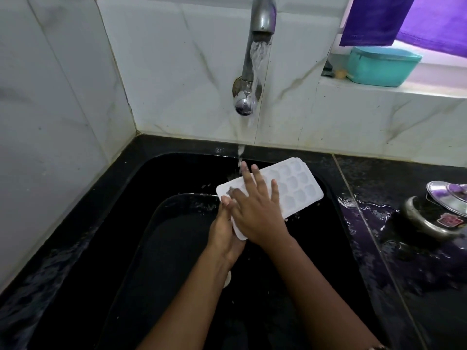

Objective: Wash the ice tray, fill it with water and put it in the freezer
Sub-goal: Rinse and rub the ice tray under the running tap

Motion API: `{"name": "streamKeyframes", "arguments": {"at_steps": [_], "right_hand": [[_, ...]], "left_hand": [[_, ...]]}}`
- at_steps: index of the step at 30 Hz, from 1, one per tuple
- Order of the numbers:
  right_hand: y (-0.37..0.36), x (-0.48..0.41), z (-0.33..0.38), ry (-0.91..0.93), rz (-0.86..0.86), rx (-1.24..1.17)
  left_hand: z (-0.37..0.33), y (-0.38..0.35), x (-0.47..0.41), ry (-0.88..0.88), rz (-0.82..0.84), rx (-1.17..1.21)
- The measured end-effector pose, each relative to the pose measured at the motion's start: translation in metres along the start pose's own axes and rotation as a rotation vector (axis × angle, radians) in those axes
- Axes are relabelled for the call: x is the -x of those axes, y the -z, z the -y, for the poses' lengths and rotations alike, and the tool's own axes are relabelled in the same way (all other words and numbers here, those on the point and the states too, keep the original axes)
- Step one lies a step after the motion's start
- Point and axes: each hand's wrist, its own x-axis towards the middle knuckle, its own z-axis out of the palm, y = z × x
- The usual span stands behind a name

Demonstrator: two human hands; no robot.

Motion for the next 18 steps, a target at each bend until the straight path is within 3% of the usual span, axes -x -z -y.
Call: {"name": "streamKeyframes", "arguments": {"at_steps": [4,7,10,18], "right_hand": [[0.002,0.002,0.003,-0.074,0.068,-0.241],[0.007,0.008,-0.008,-0.192,-0.146,-0.395],[0.002,0.018,-0.017,-0.265,-0.293,-0.38],[-0.014,0.017,-0.002,-0.053,-0.353,-0.277]], "left_hand": [[0.0,0.007,-0.005,-0.029,-0.014,0.006],[0.0,0.005,-0.006,-0.007,-0.014,0.065],[-0.005,0.008,-0.009,-0.041,-0.016,0.107],[-0.01,0.01,-0.004,-0.08,-0.061,0.12]]}}
